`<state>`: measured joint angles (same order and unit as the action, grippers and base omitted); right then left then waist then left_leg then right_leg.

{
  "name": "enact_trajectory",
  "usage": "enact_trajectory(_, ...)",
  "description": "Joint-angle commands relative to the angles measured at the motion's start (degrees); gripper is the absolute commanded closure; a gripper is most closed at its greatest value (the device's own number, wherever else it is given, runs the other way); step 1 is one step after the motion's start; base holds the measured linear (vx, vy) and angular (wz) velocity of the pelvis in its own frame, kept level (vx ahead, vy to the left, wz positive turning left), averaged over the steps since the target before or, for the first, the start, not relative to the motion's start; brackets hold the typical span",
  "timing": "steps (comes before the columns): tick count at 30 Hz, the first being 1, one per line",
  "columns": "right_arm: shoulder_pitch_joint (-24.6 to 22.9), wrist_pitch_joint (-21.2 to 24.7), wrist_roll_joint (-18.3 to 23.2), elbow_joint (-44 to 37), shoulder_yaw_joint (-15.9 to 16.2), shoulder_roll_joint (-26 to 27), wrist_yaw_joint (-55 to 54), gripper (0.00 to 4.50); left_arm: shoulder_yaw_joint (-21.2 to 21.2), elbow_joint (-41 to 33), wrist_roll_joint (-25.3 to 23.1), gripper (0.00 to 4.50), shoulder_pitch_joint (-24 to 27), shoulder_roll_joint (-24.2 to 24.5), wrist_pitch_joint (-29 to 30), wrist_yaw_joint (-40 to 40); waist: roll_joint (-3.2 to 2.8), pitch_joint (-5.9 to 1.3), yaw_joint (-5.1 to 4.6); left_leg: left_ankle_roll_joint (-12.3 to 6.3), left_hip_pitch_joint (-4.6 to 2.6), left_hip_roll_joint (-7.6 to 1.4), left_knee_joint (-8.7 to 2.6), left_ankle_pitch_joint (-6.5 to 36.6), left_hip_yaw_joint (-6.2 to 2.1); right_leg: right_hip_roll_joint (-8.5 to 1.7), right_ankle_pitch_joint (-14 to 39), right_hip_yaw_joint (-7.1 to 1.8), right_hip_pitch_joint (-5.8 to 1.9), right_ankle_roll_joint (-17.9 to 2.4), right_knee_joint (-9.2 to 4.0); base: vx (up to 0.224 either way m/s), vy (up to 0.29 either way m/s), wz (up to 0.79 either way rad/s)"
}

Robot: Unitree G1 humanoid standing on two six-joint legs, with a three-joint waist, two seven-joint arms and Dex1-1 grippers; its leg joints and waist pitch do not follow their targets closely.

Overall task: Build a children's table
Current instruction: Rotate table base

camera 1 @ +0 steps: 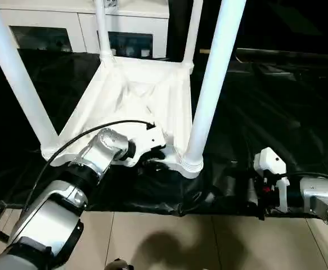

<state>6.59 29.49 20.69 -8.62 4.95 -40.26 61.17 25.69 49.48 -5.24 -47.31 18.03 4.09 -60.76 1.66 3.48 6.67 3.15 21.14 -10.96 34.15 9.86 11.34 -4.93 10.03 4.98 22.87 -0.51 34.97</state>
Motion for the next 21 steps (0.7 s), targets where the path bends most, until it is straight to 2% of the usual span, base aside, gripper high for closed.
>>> enact_trajectory(1,0.0,0.5,0.3,-0.8,0.1,-0.9,0.1,0.0,0.4,0.4,-0.9,3.0,-1.2,-0.2,-0.2,0.5,0.7,-3.92,0.29,-2.59,-0.69,-2.59,-3.82,13.1,-1.56,-4.41,18.6,-2.94,-2.75,-8.6,-5.2,0.0,0.0,0.0)
enact_trajectory(8,0.3,0.8,0.1,-0.8,0.2,-0.9,0.0,0.0,0.2,1.7,-2.3,3.41,-1.9,-0.4,-0.2,0.4,0.76,-3.78,0.35,-2.36,-0.76,-2.48,-3.82,14.3,-1.6,-4.58,22.5,-2.8,-2.67,-7.5,-5.71,0.0,0.0,0.0)
enact_trajectory(9,0.3,0.8,0.1,-0.7,0.2,-0.9,-0.1,0.0,0.1,1.4,-2.2,3.63,-1.8,-0.4,0.3,-0.6,0.7,-3.72,0.33,-2.27,-0.78,-2.49,-3.88,14.6,-1.67,-4.56,23.4,-2.71,-2.6,-7.2,-5.83,0.0,0.0,0.0)
enact_trajectory(12,0.5,0.3,-0.3,-0.3,0.2,-0.5,-0.6,0.0,-0.5,0.5,-1.7,3.76,-1.8,-0.7,3.4,-1.1,0.7,-3.77,0.25,-2.05,-0.73,-2.53,-3.94,14.7,-1.72,-4.64,23.9,-2.58,-2.67,-6.9,-5.87,0.0,0.0,0.0)
enact_trajectory(13,0.7,0.0,-0.5,-0.1,0.2,-0.3,-0.9,0.0,-0.9,0.3,-1.5,3.82,-1.8,-0.9,4.6,-1.0,0.69,-3.82,0.17,-2.03,-0.55,-2.57,-4.0,14.2,-1.8,-4.66,22.8,-2.51,-2.79,-7.1,-5.7,0.0,0.0,0.0)
enact_trajectory(15,1.9,-1.4,-2.0,2.7,-0.2,2.5,-4.6,0.0,-3.0,-0.6,-0.2,4.03,-1.7,-2.7,11.3,2.2,0.5,-3.95,0.09,-2.0,-0.57,-2.58,-3.9,13.6,-1.77,-4.66,20.4,-2.51,-2.78,-8.3,-5.44,0.0,0.0,0.0)
enact_trajectory(16,2.4,-2.3,-2.8,3.9,-0.3,3.5,-6.0,0.0,-3.7,-0.7,0.0,4.04,-1.5,-3.4,12.5,4.0,0.42,-4.04,-0.04,-1.84,-0.57,-2.61,-3.85,13.2,-1.7,-4.69,19.1,-2.59,-2.77,-8.9,-5.18,0.0,0.0,0.0)
enact_trajectory(18,2.9,-3.1,-3.5,4.9,-0.2,4.8,-7.7,0.0,-4.2,-0.9,0.0,4.16,-1.1,-4.0,13.0,6.1,0.68,-4.2,-0.16,-2.23,-0.33,-2.43,-3.66,11.8,-1.63,-4.52,16.0,-2.49,-3.01,-10.3,-4.88,0.0,0.0,0.0)
enact_trajectory(21,3.5,-3.6,-4.1,6.2,-0.4,6.7,-10.2,0.0,-5.0,-1.4,-0.2,4.26,-0.3,-4.7,14.5,9.2,0.67,-4.28,-0.46,-3.27,-0.16,-2.22,-3.52,10.7,-1.55,-4.39,14.2,-2.43,-3.21,-10.5,-4.76,0.0,0.0,0.0)
